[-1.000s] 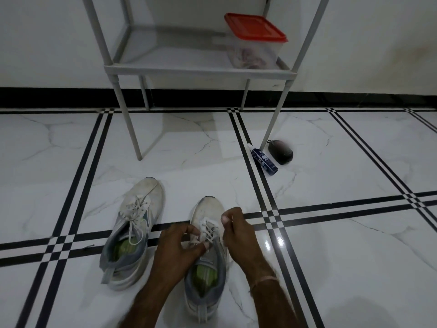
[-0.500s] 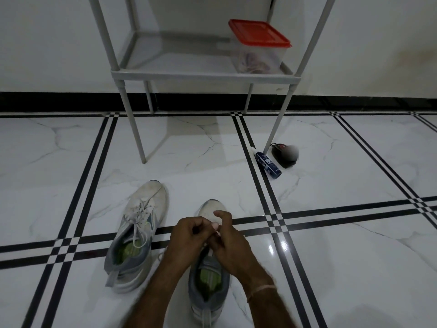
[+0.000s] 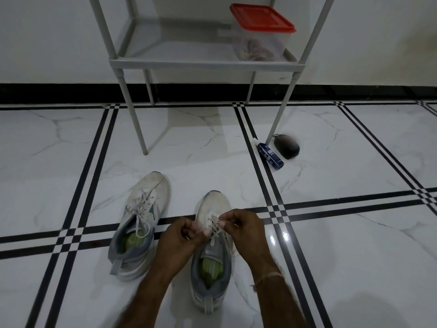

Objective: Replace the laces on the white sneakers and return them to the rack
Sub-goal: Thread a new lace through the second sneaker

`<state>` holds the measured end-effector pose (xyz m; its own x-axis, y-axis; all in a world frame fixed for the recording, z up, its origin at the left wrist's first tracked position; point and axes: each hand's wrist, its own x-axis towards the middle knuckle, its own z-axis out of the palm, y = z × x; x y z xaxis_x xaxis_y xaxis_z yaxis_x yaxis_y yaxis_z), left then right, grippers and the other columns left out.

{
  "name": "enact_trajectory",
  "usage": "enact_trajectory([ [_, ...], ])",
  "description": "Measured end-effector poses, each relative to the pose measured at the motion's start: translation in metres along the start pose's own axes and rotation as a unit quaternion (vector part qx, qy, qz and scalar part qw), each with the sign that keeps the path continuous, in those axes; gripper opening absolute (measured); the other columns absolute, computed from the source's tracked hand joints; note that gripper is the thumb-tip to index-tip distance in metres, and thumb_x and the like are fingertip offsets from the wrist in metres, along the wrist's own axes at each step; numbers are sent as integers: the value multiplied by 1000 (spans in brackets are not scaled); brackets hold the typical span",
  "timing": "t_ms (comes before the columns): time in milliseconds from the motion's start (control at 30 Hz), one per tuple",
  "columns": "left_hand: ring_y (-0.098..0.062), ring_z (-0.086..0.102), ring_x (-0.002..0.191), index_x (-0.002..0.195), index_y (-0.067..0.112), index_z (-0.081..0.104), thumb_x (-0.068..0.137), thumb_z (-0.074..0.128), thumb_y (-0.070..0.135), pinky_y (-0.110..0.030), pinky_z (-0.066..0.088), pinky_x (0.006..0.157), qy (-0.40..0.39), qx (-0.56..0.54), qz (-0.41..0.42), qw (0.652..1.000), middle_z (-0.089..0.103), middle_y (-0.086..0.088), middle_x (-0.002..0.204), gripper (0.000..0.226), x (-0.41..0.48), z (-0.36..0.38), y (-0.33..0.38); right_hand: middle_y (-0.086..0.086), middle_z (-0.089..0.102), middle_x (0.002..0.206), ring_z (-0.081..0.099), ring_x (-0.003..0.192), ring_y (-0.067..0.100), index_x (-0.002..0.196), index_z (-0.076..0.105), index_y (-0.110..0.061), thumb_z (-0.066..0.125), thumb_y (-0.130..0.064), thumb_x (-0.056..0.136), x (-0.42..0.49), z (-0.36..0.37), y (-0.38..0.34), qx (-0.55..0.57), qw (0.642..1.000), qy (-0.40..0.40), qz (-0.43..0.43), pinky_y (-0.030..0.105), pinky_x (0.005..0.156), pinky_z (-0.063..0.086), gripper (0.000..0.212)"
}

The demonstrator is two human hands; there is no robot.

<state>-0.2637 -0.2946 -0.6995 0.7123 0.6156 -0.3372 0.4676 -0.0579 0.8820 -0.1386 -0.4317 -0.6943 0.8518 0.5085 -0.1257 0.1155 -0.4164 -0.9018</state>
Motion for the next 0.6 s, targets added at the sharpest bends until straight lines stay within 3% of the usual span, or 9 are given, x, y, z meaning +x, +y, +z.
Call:
enact_trajectory([
  [67,-9,63,67,86,22,68,64,93,42,-29,54,66,-73,52,-13,996,67,4,72,39,-1,-3,-6,-12,74,81,72,84,6,92,80,-19,81,-9,83,-4,0,3,-7,1000,-11,12,29,84,61,13],
  [167,-7,65,66,79,22,74,66,93,32,-29,55,67,-66,124,24,990,72,3,72,25,-1,-7,-4,-14,76,82,72,84,4,84,80,-23,81,-17,81,-9,9,3,-33,999,-21,-9,33,85,60,7],
  [267,-9,66,61,73,19,78,76,87,18,-34,58,67,-51,56,23,997,73,0,66,9,2,-10,-1,-12,75,80,71,82,5,82,78,-21,80,-20,82,-10,13,3,-38,998,-41,-13,29,84,58,2],
  [367,-15,63,60,70,16,79,79,83,5,-40,58,67,-32,-13,2,999,68,-3,60,15,3,-8,-3,-10,68,87,64,86,4,87,75,-18,81,-19,85,-13,14,3,-86,995,-46,-36,10,80,47,6],
  [433,-20,64,63,72,15,80,80,81,2,-45,61,71,-29,-38,-11,999,68,-8,61,16,5,-7,-5,-9,64,90,61,88,6,90,73,-18,78,-21,87,-16,17,4,-116,992,-42,-39,5,78,42,7],
  [533,-22,64,63,74,11,80,82,79,1,-46,60,73,-39,-56,-12,998,69,-12,65,13,4,-5,-4,-10,62,91,59,86,5,90,70,-19,77,-23,88,-18,21,4,-126,990,-24,-52,6,77,41,9],
  [600,-21,65,62,76,10,79,82,79,2,-46,61,72,-39,-45,-4,998,70,-12,64,10,5,-4,-4,-11,60,90,57,85,4,87,68,-23,76,-24,88,-20,22,1,-139,989,-11,-59,15,79,46,8],
])
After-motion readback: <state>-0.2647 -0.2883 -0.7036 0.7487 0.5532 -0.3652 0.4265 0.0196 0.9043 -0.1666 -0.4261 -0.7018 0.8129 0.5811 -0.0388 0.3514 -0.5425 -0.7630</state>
